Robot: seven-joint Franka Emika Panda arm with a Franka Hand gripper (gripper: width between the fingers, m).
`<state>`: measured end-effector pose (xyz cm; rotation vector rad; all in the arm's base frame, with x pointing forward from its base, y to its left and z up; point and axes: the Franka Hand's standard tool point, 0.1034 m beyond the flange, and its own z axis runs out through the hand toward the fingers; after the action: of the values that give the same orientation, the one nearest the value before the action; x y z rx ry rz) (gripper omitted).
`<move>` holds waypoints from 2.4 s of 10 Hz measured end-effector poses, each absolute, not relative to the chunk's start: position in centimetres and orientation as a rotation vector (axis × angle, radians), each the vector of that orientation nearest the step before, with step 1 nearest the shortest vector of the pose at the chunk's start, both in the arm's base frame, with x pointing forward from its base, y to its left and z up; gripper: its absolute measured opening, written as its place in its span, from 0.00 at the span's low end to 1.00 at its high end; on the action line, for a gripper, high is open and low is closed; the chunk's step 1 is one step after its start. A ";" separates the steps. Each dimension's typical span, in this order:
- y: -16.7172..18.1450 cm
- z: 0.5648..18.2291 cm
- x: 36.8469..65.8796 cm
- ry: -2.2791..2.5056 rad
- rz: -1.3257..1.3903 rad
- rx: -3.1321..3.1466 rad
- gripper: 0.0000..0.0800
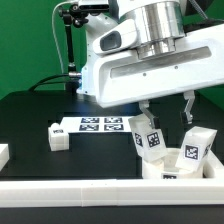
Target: Assemble stool
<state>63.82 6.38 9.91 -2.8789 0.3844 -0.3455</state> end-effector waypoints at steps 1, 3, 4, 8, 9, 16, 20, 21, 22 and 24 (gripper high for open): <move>6.5 9.9 63.8 0.439 -0.337 -2.862 0.40; 6.5 9.9 63.8 0.411 -0.340 -2.868 0.63; 6.6 10.1 63.7 0.287 -0.332 -2.899 0.63; 6.7 10.7 63.7 0.122 -0.272 -2.923 0.81; 6.7 10.7 63.6 0.122 -0.271 -2.923 0.81; 5.9 11.7 63.0 -0.244 -0.010 -2.985 0.81; 5.6 11.1 62.8 -0.426 0.137 -2.959 0.81; 5.0 11.1 62.6 -0.494 0.118 -2.962 0.81; 4.6 11.2 62.7 -0.590 0.090 -2.963 0.81; 3.6 10.0 61.1 -0.546 0.042 -2.942 0.81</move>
Offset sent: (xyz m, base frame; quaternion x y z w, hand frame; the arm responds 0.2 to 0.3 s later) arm -0.0004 -0.0080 0.0105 -0.0576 -0.0209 -0.1972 0.9784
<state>61.05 3.56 9.99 -2.9416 -0.5461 0.0416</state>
